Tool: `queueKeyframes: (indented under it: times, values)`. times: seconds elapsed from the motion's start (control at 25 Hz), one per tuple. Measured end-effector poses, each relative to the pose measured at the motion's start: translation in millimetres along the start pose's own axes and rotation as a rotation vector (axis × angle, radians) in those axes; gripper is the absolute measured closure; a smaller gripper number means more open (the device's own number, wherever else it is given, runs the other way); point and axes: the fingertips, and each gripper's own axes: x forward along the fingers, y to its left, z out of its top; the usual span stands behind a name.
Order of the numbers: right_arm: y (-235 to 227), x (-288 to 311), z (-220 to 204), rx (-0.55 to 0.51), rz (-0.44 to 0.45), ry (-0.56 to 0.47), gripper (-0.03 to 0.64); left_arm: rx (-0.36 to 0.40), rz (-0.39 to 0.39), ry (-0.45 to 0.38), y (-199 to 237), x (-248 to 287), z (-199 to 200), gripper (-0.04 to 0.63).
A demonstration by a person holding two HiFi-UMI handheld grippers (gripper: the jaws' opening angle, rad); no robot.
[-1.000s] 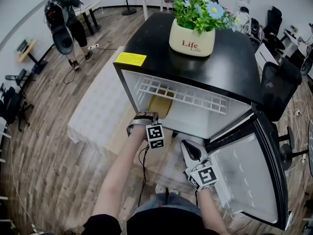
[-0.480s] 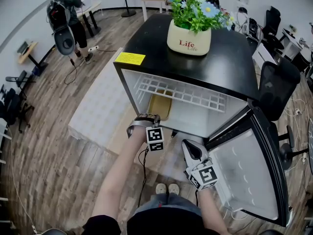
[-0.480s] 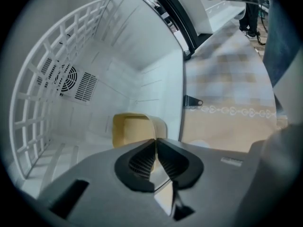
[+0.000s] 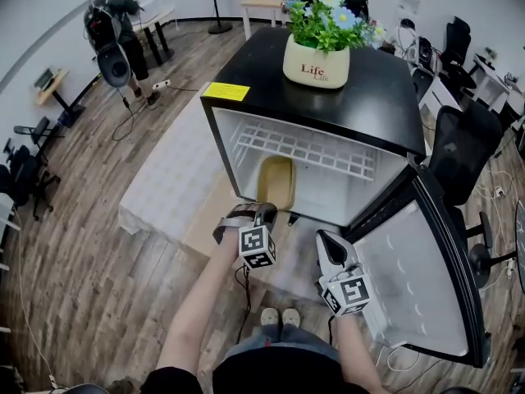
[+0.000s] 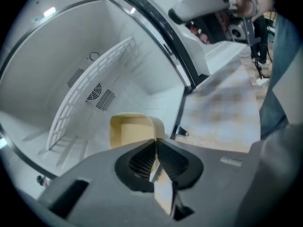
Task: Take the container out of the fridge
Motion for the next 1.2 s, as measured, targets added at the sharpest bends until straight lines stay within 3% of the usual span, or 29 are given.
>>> queueKeyframes:
  times: [0.16, 0.56, 0.76, 0.88, 1.2]
  values:
    - [-5, -10, 4, -0.003, -0.037, -0.02, 0.618, -0.197, 0.019, -0.132, -6, -31, 20, 0.574]
    - [-11, -20, 17, -0.017, -0.082, -0.054, 0.617, -0.558, 0.147, -0.388, 6, -107, 52, 0.577]
    - [-13, -23, 25, -0.024, -0.107, -0.079, 0.617, -0.715, 0.251, -0.508, 21, -148, 53, 0.577]
    - [-17, -25, 32, -0.039, -0.128, -0.097, 0.617, -0.786, 0.321, -0.57, 30, -170, 47, 0.578]
    - [-30, -41, 50, -0.042, -0.238, -0.162, 0.617, -0.862, 0.471, -0.628, 46, -210, 21, 0.58]
